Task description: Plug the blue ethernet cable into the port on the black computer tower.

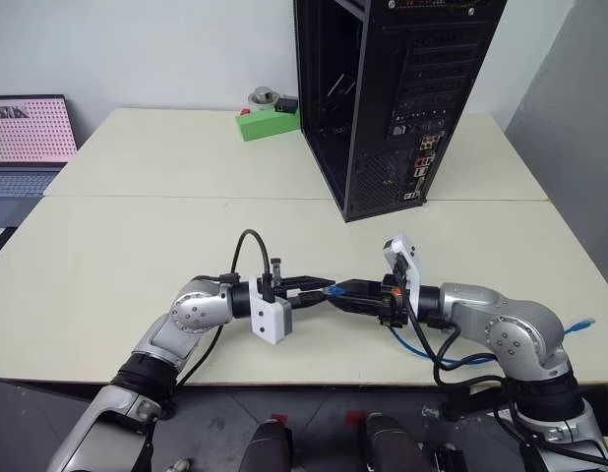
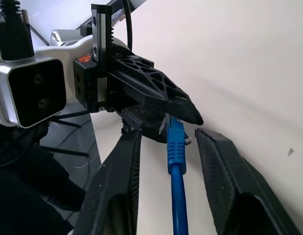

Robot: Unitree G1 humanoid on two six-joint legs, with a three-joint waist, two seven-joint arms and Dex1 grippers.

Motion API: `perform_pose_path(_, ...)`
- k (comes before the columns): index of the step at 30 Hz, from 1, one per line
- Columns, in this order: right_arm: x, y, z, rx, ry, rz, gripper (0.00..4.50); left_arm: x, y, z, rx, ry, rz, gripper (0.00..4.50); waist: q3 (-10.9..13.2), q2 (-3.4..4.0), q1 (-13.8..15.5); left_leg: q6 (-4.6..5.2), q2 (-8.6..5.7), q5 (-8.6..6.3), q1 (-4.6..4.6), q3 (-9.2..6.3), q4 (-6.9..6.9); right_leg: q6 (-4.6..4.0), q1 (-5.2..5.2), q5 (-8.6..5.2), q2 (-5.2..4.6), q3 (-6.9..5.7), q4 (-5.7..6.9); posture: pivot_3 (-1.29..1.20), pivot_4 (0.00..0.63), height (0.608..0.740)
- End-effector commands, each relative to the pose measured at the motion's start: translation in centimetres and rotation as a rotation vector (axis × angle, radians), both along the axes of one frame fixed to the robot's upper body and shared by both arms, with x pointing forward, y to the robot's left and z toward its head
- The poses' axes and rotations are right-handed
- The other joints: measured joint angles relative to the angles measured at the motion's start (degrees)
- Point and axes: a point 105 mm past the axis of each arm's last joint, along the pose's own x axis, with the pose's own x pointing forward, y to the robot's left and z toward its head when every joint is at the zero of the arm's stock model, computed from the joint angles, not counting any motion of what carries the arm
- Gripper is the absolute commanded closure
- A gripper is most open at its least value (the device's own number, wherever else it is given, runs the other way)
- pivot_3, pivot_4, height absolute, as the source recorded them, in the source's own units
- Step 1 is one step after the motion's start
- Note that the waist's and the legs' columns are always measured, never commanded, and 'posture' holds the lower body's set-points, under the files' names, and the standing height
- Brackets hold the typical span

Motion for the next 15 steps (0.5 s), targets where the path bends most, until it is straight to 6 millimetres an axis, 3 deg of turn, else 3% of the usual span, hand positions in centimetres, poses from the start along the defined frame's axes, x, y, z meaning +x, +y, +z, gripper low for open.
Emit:
perform_pose_path(1,-0.29,-0.38,1.05,0.058,0.004,0.009,2.74,-0.36,-0.02,0.85,-0.017,-0.068,-0.022,4.21,0.00,0.00,0.01,0.00,0.00,0.00,0.00,0.00,0.00,0.00,0.00,0.00,0.00,0.00,0.00,0.00,0.150,0.740)
perform_pose_path(15,-0.76,-0.91,0.80,0.058,0.037,0.020,2.74,-0.12,0.11,1.01,-0.028,-0.093,-0.010,4.23,0.00,0.00,0.01,0.00,0.00,0.00,0.00,0.00,0.00,0.00,0.00,0.00,0.00,0.00,-0.01,0.00,0.150,0.740)
